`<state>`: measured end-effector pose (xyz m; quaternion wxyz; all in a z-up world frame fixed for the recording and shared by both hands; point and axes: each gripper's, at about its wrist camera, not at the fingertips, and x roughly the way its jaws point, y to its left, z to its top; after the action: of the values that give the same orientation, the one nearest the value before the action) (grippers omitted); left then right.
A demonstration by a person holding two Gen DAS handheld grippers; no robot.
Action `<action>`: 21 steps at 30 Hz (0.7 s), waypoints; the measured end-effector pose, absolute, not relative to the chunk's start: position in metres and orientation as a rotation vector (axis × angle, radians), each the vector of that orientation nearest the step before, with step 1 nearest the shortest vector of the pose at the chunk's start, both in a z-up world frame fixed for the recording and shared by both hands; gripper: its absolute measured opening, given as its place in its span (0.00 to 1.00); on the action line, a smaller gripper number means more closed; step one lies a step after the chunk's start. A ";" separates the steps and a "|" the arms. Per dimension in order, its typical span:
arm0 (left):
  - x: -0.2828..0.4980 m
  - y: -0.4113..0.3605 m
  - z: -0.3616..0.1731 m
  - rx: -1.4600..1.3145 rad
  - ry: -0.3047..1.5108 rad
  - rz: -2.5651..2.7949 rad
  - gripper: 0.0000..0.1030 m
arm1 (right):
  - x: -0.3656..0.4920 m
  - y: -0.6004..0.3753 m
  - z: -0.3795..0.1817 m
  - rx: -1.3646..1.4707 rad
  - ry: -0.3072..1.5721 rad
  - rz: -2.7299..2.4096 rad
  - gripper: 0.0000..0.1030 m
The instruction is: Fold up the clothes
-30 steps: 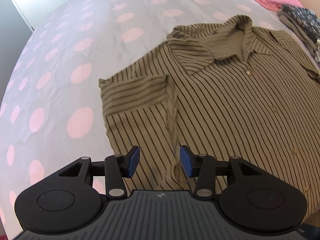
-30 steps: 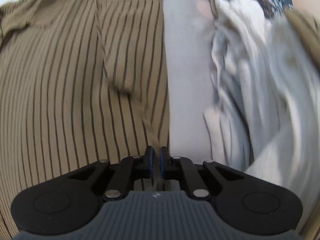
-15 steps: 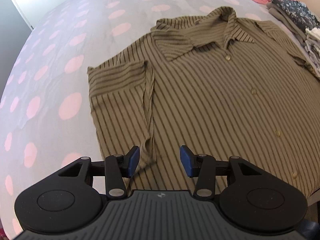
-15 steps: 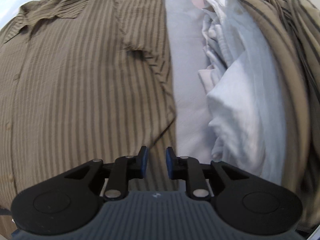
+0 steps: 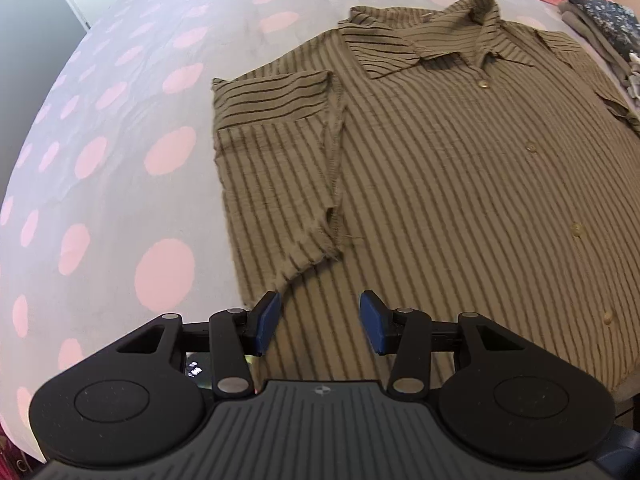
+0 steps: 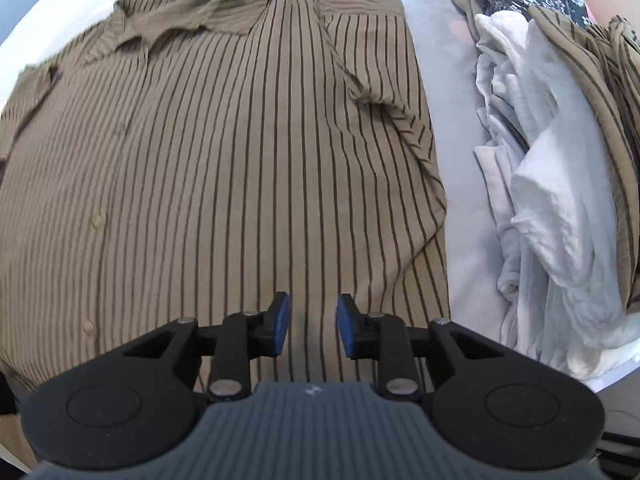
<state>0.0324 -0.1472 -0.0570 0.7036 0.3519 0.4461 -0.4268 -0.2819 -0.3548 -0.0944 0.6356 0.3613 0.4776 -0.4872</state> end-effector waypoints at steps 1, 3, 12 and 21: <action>0.028 -0.148 -0.056 0.784 0.987 -0.962 0.41 | -0.287 -0.355 -0.095 0.839 1.096 -1.124 0.29; 0.018 -0.153 -0.051 0.778 0.972 -0.997 0.41 | -0.299 -0.358 -0.100 0.884 1.102 -1.165 0.29; -0.030 -0.204 -0.035 0.753 0.932 -1.151 0.41 | -0.372 -0.335 -0.107 1.055 1.065 -1.302 0.29; -0.083 -0.257 -0.051 0.820 0.920 -1.268 0.41 | -0.416 -0.288 -0.122 1.233 0.950 -1.509 0.29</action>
<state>-0.0833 -0.2568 -0.0506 0.6341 0.3585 0.4023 -0.5546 -0.4163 -0.2884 -0.1222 0.4675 0.5028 0.3874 -0.6153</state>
